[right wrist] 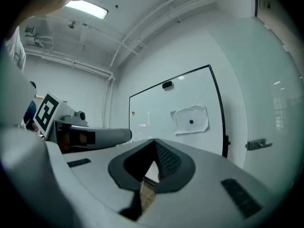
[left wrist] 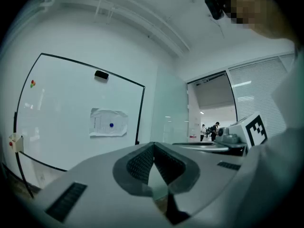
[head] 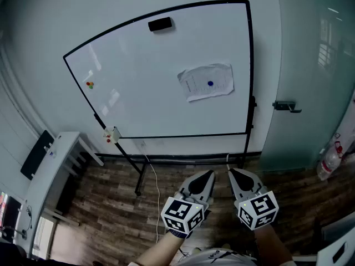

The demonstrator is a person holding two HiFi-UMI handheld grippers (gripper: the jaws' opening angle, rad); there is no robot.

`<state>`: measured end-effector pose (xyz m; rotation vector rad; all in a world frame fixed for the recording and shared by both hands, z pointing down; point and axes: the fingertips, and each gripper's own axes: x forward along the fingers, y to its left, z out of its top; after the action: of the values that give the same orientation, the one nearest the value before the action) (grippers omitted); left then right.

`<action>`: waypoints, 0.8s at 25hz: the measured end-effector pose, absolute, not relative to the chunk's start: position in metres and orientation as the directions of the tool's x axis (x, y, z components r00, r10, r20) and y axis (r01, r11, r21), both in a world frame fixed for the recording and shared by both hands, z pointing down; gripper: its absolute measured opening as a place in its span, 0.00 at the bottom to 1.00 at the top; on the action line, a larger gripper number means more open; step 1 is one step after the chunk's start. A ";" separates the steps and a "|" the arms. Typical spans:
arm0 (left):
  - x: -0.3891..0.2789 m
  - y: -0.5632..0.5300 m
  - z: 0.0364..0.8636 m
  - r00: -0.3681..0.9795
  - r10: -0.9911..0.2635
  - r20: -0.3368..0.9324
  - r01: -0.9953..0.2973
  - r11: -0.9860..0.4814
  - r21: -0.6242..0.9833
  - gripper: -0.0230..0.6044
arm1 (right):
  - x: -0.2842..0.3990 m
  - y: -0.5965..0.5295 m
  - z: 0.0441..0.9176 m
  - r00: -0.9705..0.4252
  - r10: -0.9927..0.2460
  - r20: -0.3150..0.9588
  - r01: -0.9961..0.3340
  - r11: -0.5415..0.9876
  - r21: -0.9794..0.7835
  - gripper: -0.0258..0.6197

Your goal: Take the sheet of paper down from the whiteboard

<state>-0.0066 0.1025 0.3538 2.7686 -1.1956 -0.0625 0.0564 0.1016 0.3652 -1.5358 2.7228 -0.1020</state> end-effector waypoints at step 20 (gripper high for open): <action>0.026 0.079 0.352 0.626 -0.780 0.021 -0.779 -0.623 0.074 0.06 | 0.114 0.089 0.357 -0.527 -0.848 -0.060 -0.839 0.531 -0.118 0.06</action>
<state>0.0259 0.0794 0.3522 2.7643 -1.3269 -0.0205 0.1136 0.0887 0.3568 -1.4667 2.6511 -0.1130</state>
